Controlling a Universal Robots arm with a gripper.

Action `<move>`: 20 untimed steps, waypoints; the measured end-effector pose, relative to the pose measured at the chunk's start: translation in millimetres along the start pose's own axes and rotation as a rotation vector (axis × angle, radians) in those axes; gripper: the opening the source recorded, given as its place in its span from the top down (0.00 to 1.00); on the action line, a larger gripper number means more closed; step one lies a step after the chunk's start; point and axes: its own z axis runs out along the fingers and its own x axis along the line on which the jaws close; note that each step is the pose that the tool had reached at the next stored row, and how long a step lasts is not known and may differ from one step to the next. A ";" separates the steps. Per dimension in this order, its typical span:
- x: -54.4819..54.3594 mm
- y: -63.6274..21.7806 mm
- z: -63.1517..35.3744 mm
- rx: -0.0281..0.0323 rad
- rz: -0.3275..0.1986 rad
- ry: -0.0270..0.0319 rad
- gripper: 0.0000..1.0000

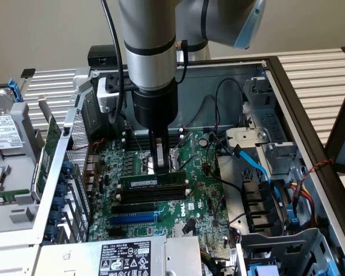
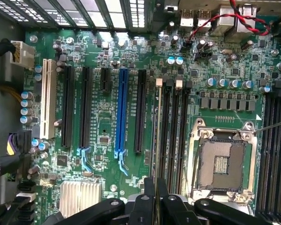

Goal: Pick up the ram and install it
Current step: 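Insert the ram into the slot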

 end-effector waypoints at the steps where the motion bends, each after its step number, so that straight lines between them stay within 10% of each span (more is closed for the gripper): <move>1: 0.0 0.1 0.7 -0.0009 0.000 0.0003 0.86; 20: -2.3 1.0 8.3 -0.0029 0.001 0.0020 0.86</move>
